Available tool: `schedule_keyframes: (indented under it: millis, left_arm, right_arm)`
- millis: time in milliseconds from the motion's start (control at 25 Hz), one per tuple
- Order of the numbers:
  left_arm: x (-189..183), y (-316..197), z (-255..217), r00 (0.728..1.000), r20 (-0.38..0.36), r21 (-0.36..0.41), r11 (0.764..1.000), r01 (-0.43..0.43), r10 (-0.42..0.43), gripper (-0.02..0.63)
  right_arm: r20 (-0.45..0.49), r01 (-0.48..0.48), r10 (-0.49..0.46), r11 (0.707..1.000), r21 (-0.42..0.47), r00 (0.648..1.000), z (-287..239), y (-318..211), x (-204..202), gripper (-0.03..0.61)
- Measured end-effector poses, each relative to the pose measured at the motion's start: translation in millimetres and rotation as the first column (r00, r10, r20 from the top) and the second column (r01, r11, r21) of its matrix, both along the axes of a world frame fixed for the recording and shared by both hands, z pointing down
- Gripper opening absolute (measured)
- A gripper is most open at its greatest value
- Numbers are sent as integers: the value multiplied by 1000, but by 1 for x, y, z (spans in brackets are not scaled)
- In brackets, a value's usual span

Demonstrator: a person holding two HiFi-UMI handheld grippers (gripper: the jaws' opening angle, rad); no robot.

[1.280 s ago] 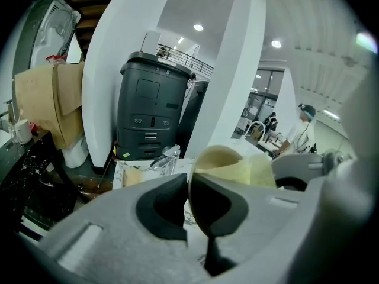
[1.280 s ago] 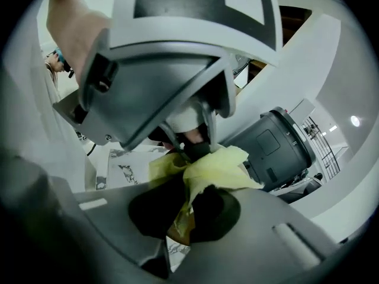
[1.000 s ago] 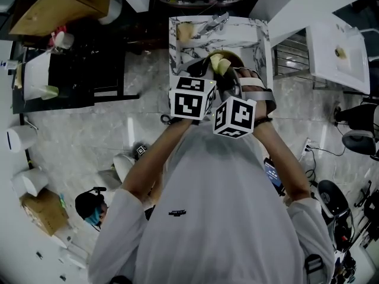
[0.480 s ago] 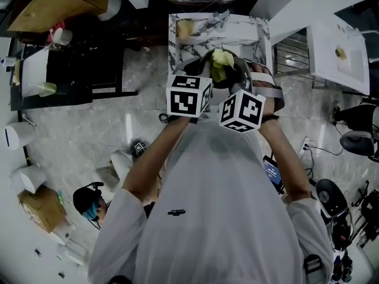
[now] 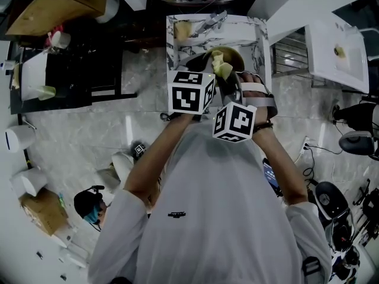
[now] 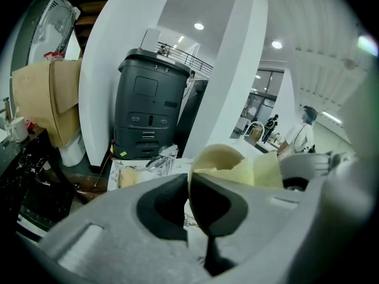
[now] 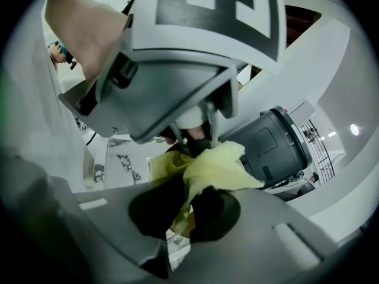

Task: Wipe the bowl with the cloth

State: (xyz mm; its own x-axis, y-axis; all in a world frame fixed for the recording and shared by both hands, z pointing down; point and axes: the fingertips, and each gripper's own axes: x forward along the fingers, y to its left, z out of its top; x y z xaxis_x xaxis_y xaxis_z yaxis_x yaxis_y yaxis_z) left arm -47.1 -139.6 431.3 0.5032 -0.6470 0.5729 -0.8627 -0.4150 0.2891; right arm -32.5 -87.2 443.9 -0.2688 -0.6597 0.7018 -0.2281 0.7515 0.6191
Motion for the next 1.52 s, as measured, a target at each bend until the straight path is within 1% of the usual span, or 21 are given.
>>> schedule_keyframes:
  millis: [160, 280, 360, 480, 560, 640, 760, 880, 1040, 1160, 1280, 1360, 1520]
  left_arm:
    - [7, 6, 1, 1000, 14, 6, 1000, -18, 18, 15]
    - [4, 12, 5, 999, 34, 0, 999, -33, 33, 14]
    - [6, 18, 6, 998, 51, 1, 999, -41, 41, 14]
    - [9, 19, 5, 998, 57, 20, 999, -39, 38, 15]
    - [7, 20, 5, 997, 63, 16, 999, -37, 36, 15]
    - [5, 19, 5, 998, 60, 9, 1000, -29, 28, 17]
    - [2, 15, 5, 999, 45, 12, 1000, -16, 15, 18]
    - [-2, 13, 6, 999, 48, 7, 1000, -10, 10, 20]
    - [-2, 12, 8, 999, 48, 3, 1000, -10, 10, 20]
    - [-1, 14, 11, 999, 41, -9, 1000, -14, 14, 20]
    - [0, 15, 16, 999, 30, -29, 999, -13, 14, 20]
    - [-1, 17, 19, 1000, 27, -38, 999, -14, 15, 20]
    - [-4, 17, 29, 1000, 12, -71, 997, 6, -5, 17]
  right_arm:
    - [12, 10, -10, 1000, 0, 1000, 1, -3, -2, 23]
    - [-4, 15, -14, 1000, 10, 1000, 1, -13, -2, 23]
    - [-30, 25, -24, 1000, 18, 999, 2, -17, 1, 23]
    - [-84, 36, -33, 999, 35, 996, 3, -20, 6, 23]
    - [-133, 32, -25, 998, 51, 991, 4, -24, 11, 23]
    - [-159, 16, -7, 998, 58, 987, 4, -28, 16, 23]
    - [-172, 0, 7, 999, 39, 985, 5, -27, 21, 23]
    - [-174, 4, -8, 1000, -24, 985, 11, -18, 21, 23]
    - [-106, 11, -25, 992, -129, 994, 18, -2, 14, 23]
    - [-37, 26, -33, 984, -175, 999, 21, 5, 6, 23]
    - [52, 31, -22, 981, -191, 998, 21, 6, -1, 23]
    - [125, 26, -2, 981, -192, 992, 19, 6, -1, 23]
    - [277, -17, 70, 982, -190, 958, 9, -2, 3, 23]
